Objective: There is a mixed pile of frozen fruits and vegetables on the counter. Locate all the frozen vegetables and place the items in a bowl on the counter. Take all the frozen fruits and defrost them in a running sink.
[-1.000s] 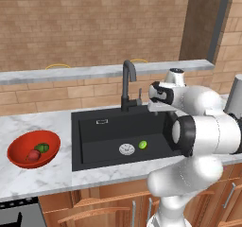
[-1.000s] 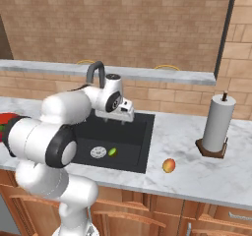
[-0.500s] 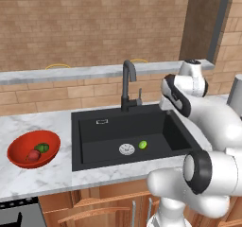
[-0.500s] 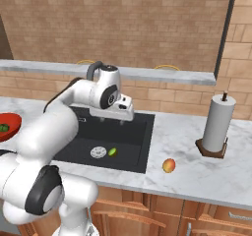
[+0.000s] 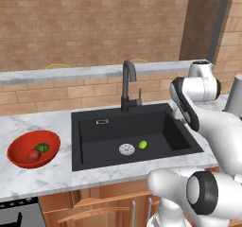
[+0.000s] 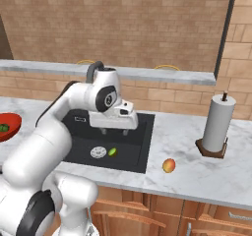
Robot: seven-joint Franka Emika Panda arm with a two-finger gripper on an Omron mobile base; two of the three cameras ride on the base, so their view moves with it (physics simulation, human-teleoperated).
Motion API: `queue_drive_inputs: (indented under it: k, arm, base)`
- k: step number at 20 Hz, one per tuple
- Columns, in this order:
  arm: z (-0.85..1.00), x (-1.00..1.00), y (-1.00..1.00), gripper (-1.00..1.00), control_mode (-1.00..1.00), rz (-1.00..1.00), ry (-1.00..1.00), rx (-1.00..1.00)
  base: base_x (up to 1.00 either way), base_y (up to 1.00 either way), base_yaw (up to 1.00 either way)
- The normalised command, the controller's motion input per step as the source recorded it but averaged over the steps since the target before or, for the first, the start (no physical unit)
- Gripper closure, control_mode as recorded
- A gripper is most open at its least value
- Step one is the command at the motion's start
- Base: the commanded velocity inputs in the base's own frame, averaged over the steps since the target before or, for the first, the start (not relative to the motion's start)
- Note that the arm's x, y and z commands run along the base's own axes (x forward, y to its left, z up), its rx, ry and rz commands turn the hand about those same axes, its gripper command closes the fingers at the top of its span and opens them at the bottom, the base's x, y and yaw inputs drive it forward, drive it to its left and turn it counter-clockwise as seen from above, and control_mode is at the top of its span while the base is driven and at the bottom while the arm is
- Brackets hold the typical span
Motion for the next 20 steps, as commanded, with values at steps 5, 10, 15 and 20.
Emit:
queue_drive_inputs:
  k: [5, 10, 15, 20]
  arm:
    - [-0.19, -0.76, -0.57, -1.0, -1.0, -0.01, 0.0, 0.0]
    - [-0.07, -0.21, -0.6, -1.0, -1.0, 0.0, 0.0, 0.0]
    - [-0.02, 0.29, -0.54, -1.0, -1.0, -0.01, 0.06, 0.0]
    - [-0.12, 0.43, -0.61, -1.0, -1.0, -0.04, 0.13, 0.0]
  base:
    - [0.0, 0.0, 0.0]
    - [0.0, 0.0, 0.0]
    - [0.0, 0.0, 0.0]
    - [0.0, 0.0, 0.0]
